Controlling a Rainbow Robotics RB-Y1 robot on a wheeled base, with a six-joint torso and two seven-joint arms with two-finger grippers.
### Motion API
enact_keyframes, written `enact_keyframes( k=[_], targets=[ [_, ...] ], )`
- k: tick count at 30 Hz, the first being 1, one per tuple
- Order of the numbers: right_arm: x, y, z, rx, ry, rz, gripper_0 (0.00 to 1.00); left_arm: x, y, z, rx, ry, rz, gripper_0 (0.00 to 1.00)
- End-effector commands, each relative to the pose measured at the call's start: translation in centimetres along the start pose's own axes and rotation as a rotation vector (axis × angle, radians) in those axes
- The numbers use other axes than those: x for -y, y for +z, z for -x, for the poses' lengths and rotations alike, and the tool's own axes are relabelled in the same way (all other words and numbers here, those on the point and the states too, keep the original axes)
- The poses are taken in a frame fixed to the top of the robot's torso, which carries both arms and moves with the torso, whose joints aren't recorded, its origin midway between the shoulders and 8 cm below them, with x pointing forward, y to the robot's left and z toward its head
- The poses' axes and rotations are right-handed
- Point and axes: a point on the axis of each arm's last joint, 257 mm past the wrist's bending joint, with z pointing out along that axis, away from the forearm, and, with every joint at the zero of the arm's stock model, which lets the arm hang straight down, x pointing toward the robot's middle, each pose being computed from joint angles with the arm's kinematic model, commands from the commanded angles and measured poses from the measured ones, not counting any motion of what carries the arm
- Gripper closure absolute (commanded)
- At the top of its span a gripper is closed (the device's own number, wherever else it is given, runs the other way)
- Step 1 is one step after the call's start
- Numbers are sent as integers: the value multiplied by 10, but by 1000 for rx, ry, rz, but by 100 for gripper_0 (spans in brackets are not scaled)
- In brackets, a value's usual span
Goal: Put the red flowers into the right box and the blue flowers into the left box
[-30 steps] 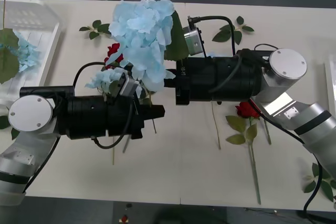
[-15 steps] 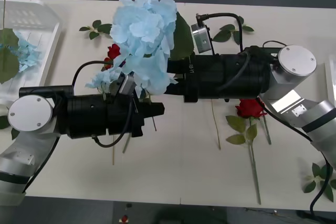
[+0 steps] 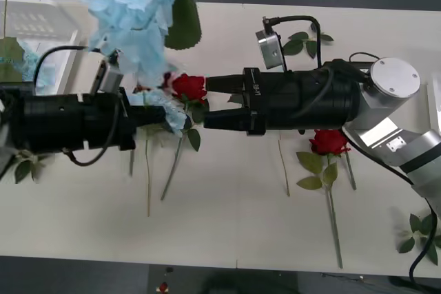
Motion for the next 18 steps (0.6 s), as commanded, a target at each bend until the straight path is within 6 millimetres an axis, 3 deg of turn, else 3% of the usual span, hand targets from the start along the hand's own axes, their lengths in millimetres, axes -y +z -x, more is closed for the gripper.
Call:
enact_keyframes(
  k=[1, 4, 8, 14, 18],
  targets=[
    [12, -29, -5, -86, -63, -32, 0, -31, -47, 27, -27, -62, 88, 100],
    [21, -51, -27, -191, -86, -61, 0, -58, -84, 32, -66, -99, 165, 100],
    [33, -86, -48, -299, 68, -145, 0, -100, -142, 32, -132, -128, 283, 100],
    [56, -126, -60, -381, 287, -306, 0, -150, -217, 14, -240, -168, 439, 100],
    [79, -151, -57, -388, 411, -452, 0, -193, -280, -7, -367, -79, 604, 100]
  ],
)
